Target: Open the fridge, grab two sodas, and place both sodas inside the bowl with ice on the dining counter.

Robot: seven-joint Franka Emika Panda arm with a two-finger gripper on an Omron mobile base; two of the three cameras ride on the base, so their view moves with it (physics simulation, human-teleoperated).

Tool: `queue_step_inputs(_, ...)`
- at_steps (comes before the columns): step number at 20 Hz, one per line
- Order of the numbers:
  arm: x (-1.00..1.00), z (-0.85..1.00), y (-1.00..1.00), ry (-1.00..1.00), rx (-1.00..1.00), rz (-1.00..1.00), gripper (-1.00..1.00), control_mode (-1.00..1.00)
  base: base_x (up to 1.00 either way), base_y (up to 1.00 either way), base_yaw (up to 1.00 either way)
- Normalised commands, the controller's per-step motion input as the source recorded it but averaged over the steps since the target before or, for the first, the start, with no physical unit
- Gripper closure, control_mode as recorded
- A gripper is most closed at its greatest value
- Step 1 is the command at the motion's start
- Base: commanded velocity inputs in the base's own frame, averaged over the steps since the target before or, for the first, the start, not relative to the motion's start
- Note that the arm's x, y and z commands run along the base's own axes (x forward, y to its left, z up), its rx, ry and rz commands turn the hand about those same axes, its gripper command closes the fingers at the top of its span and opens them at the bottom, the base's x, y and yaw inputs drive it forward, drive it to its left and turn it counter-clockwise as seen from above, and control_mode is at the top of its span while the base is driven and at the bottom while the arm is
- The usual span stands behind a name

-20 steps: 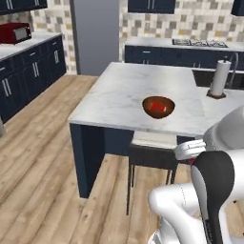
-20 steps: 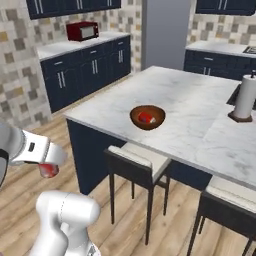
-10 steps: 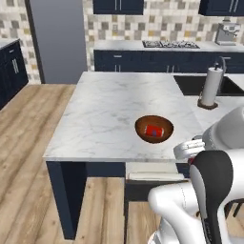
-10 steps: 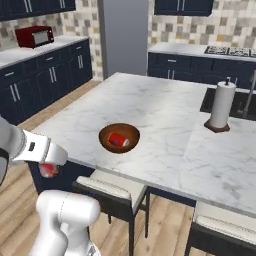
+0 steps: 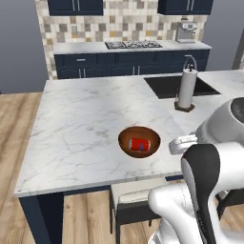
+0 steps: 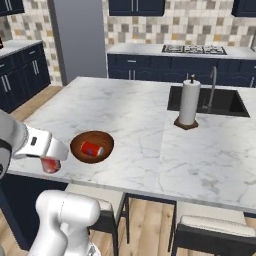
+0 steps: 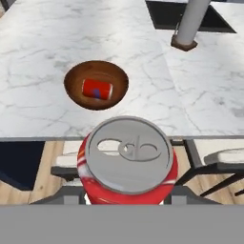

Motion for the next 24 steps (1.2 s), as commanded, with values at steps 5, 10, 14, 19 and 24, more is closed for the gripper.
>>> queue_step_inputs(5,1.00,-0.06,0.29,0.14,0.00,-0.11,1.00,-1.00,0.00,0.00,0.00)
queue_step_inputs(10,1.00,-0.21,0.09,0.16,0.00,0.02,1.00,-1.00,0.00,0.00,0.00)
queue_step_inputs(14,1.00,-0.54,-0.02,0.18,0.00,0.08,1.00,-1.00,0.00,0.00,0.00)
queue_step_inputs(19,1.00,-0.63,-0.07,0.16,-0.01,0.13,1.00,-1.00,0.00,0.00,0.00)
queue_step_inputs(24,0.89,-0.58,-0.01,0.16,-0.02,0.10,1.00,-1.00,0.00,0.00,0.00)
